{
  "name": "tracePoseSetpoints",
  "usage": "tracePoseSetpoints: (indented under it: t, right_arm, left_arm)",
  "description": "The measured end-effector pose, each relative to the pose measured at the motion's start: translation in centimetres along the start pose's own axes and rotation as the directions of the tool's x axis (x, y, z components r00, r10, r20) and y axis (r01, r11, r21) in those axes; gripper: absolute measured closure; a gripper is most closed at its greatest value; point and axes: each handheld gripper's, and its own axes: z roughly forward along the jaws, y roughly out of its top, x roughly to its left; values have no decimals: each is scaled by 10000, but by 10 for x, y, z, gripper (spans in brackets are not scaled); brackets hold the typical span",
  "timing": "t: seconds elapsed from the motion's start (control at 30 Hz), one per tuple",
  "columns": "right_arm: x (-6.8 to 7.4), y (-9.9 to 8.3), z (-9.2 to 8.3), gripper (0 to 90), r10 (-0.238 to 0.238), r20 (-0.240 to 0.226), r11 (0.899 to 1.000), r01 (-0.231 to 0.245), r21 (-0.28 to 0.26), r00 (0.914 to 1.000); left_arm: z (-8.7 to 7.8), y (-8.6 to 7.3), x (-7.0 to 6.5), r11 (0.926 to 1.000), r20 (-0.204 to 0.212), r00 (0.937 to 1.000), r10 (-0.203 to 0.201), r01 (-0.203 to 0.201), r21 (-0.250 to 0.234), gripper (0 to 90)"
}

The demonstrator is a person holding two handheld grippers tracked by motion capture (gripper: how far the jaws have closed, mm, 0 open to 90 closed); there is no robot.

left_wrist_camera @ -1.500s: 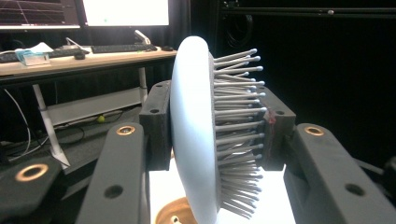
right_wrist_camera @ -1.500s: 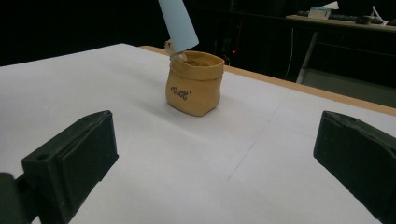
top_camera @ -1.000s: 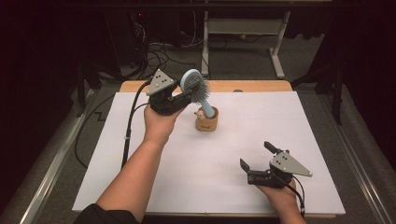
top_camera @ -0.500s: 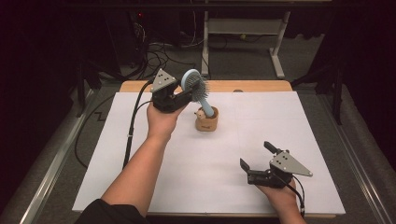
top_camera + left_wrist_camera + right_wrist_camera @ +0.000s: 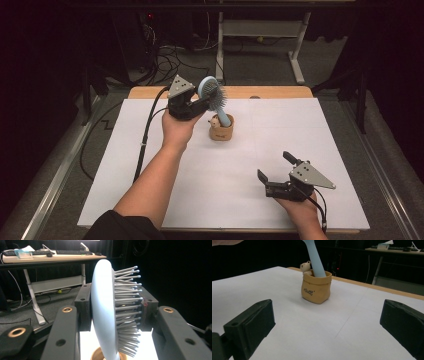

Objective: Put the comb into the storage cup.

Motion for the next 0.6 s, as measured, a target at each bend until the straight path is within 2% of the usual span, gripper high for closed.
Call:
tracePoseSetpoints:
  t: [0.6]
  right_arm:
    - [0, 0, 0, 0, -20, 48, 10000, 20, -52, 10000]
  left_arm:
    - [7, -6, -6, 9997, -114, 9998, 146, -144, 181, 564]
